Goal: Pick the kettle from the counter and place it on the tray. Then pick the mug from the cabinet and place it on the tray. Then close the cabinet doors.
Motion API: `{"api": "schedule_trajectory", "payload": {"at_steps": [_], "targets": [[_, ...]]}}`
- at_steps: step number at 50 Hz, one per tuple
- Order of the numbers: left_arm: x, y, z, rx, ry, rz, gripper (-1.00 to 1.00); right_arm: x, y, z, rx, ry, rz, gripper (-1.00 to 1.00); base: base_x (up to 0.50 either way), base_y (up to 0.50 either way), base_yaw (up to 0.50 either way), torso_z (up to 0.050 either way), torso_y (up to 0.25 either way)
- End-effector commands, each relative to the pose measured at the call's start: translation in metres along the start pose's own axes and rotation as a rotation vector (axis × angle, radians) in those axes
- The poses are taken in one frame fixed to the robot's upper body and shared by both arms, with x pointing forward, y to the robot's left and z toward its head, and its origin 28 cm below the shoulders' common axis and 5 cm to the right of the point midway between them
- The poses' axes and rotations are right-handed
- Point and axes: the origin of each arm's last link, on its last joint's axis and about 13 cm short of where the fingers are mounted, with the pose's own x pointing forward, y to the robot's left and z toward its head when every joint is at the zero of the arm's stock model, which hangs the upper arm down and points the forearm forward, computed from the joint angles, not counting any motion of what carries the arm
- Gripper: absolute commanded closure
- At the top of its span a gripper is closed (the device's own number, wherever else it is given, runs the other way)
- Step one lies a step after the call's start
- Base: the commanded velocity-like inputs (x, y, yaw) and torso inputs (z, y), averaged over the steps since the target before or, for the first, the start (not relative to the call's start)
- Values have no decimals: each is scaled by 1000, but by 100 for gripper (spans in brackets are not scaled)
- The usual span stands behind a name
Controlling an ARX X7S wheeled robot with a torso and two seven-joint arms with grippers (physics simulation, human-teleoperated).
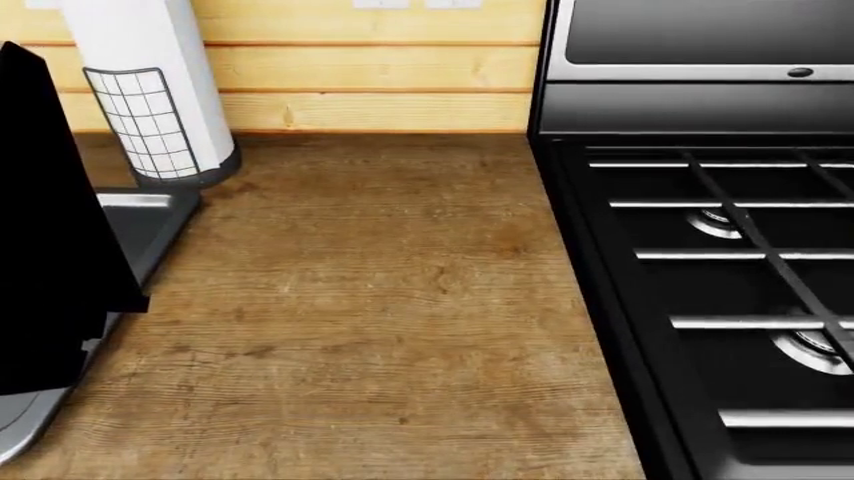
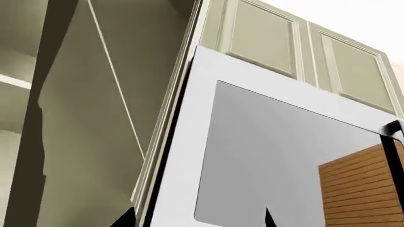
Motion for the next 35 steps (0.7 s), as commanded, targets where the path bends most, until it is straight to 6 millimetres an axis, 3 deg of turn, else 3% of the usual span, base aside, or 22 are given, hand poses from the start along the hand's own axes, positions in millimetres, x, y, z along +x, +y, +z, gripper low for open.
{"api": "schedule_trajectory", "payload": {"at_steps": [1, 18, 35], "targets": [[-2, 2, -3, -2, 8, 0, -100, 36, 16, 26, 50, -28, 0, -100, 0, 0, 0, 0, 10], [-4, 5, -8, -13, 18, 9, -100, 91, 43, 5, 88, 29, 49, -100, 1, 0, 0, 4, 2], [-7, 11, -17, -35, 45, 25, -100, 132, 65, 4, 188, 34, 90, -100, 1, 1, 1, 2, 0]]}}
